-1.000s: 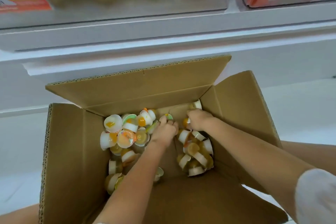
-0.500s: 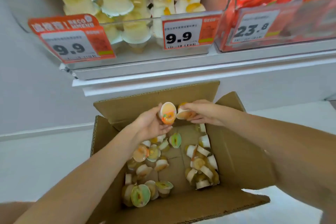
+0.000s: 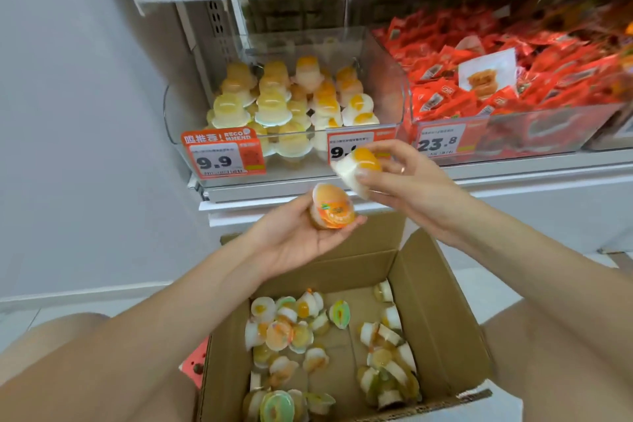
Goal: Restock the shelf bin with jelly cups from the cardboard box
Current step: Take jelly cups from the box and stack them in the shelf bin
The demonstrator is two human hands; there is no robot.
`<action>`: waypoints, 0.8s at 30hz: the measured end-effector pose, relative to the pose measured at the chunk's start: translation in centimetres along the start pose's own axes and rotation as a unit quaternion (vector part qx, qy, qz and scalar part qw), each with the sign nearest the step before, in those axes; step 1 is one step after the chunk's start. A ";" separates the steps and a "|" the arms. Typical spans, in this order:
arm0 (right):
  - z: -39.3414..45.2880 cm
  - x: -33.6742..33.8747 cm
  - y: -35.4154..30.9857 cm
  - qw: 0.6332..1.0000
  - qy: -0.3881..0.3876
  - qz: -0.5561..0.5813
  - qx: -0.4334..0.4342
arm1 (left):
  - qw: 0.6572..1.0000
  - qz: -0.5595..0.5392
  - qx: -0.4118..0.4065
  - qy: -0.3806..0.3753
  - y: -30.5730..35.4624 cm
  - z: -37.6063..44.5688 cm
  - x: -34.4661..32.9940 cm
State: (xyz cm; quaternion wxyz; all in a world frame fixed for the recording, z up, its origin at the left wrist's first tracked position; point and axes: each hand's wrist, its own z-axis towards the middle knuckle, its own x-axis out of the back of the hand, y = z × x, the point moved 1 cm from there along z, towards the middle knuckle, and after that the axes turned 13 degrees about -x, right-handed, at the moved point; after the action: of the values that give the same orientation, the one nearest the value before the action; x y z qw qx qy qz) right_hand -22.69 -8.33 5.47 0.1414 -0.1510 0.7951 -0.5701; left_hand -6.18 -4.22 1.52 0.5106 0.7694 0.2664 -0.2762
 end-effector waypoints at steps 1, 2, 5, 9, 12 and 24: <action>-0.1 -0.6 0.3 0.998 0.005 -0.051 0.027 | 1.000 -0.013 -0.011 -0.011 -0.3 0.0 -0.3; -0.1 -1.0 0.6 0.995 -0.002 -0.085 0.043 | 0.999 -0.021 -0.023 -0.020 -0.5 -0.1 -0.4; 0.3 -1.3 0.9 0.994 -0.034 -0.101 0.028 | 0.997 -0.035 -0.049 -0.051 -0.5 -0.2 0.1; 0.7 -0.8 0.7 0.987 -0.056 -0.143 0.041 | 0.992 -0.056 -0.067 -0.092 0.5 -0.6 1.5; 0.9 -1.3 0.9 0.983 -0.075 -0.161 0.056 | 0.993 -0.063 -0.070 -0.075 0.5 -0.8 1.6; 1.2 -2.0 0.9 0.960 -0.032 -0.253 0.117 | 0.998 -0.032 -0.048 -0.019 1.0 -1.9 0.1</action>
State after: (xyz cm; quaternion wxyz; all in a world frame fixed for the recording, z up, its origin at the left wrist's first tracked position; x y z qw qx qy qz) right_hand -20.41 -8.31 4.34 0.0340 -0.3480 0.6537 -0.6711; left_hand -5.11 -2.82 2.71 0.5430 0.7294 0.2941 -0.2943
